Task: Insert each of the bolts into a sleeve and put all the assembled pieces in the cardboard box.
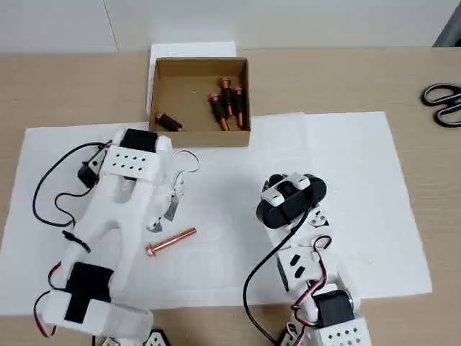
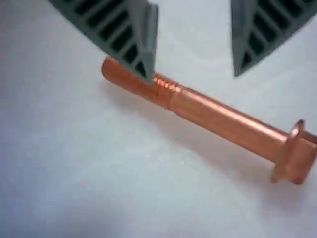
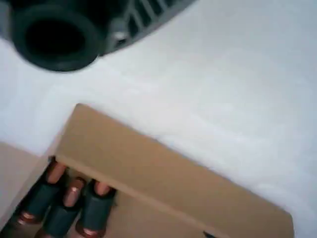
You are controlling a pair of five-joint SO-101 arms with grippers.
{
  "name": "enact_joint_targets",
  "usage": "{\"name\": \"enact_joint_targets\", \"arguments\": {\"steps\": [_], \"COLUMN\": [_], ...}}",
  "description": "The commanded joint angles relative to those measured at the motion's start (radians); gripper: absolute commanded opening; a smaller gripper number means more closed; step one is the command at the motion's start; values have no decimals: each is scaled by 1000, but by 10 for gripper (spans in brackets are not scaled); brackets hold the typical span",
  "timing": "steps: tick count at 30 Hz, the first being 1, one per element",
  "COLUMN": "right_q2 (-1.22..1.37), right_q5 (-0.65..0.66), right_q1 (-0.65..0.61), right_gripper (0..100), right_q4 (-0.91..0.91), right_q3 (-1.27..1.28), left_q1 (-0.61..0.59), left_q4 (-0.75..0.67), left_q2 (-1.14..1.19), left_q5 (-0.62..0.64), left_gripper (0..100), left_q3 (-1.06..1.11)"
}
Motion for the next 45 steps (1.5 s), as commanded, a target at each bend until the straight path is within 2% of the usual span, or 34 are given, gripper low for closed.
{"name": "enact_joint_targets", "arguments": {"steps": [1, 10, 17, 27, 42, 45], "right_q2": [-16, -16, -18, -18, -18, -18], "right_q5": [8, 8, 8, 8, 8, 8], "right_q1": [2, 2, 2, 2, 2, 2], "right_gripper": [4, 4, 4, 4, 4, 4], "right_q4": [-16, -2, 27, 31, 31, 31], "right_q3": [-11, -9, -14, -11, -17, -17], "left_q1": [38, 71, 72, 77, 75, 68], "left_q4": [26, 26, 26, 25, 9, -29], "left_q2": [6, 97, 106, 115, 117, 117], "left_q5": [0, -5, -5, -5, -6, -6], "left_gripper": [105, 113, 256, 258, 259, 260], "left_q3": [-33, -33, -38, 90, 91, 50]}}
